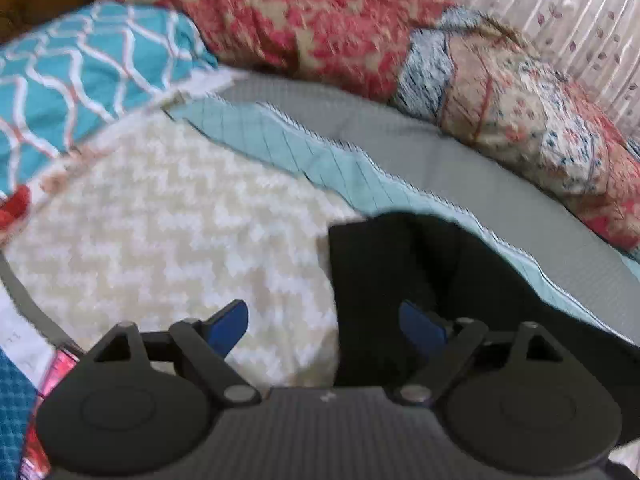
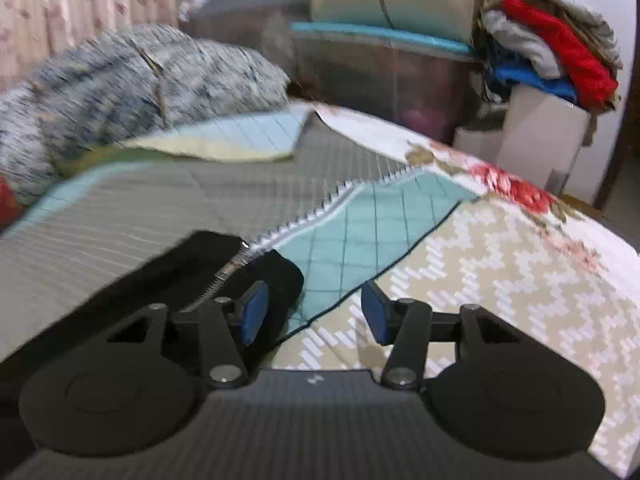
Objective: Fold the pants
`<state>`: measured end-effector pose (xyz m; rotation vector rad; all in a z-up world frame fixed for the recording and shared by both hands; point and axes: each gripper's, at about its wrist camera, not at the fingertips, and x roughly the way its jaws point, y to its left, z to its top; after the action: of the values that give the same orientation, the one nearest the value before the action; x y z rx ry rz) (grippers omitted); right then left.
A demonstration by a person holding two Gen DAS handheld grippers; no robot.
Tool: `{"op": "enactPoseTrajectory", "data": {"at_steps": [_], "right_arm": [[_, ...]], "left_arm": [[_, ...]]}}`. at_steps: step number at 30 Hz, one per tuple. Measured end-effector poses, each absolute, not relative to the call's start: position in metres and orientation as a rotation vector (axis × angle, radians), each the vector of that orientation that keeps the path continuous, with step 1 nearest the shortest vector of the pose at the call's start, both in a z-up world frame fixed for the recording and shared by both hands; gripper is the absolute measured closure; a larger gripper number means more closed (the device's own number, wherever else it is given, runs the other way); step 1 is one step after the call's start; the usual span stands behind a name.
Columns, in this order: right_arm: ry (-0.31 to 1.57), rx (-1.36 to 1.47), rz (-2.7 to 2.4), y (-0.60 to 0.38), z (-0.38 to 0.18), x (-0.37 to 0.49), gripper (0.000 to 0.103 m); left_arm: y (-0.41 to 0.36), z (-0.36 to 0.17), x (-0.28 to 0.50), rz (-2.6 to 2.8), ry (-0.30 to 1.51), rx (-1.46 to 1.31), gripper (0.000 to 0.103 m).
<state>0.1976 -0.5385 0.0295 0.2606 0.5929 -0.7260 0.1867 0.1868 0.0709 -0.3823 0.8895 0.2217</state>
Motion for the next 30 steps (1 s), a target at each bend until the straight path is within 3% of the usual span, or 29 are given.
{"op": "enactPoseTrajectory", "data": {"at_steps": [11,23,24,26,27,28,30], "right_arm": [[0.571,0.424,-0.384,-0.499,0.064,0.094,0.043],[0.730,0.467,-0.167,-0.394,0.016,0.041,0.043],[0.745,0.471,-0.165,-0.388,0.013,0.039,0.043],[0.772,0.505,-0.152,-0.378,0.008,0.035,0.043],[0.782,0.522,-0.138,-0.374,0.007,0.034,0.043],[0.786,0.522,-0.132,-0.372,0.008,0.033,0.043],[0.777,0.489,-0.131,-0.364,0.011,0.029,0.043]], "left_arm": [[0.189,0.053,0.104,0.112,1.051,-0.524,0.003],[0.202,0.001,0.032,0.004,1.061,-1.201,0.004],[0.202,-0.004,0.035,0.008,1.040,-1.231,0.007],[0.206,-0.015,0.041,0.035,1.001,-1.294,0.037],[0.208,-0.019,0.044,0.034,0.988,-1.309,0.085],[0.209,-0.021,0.045,0.037,1.002,-1.314,0.090],[0.210,-0.010,0.036,0.058,0.965,-1.265,0.091]]}}
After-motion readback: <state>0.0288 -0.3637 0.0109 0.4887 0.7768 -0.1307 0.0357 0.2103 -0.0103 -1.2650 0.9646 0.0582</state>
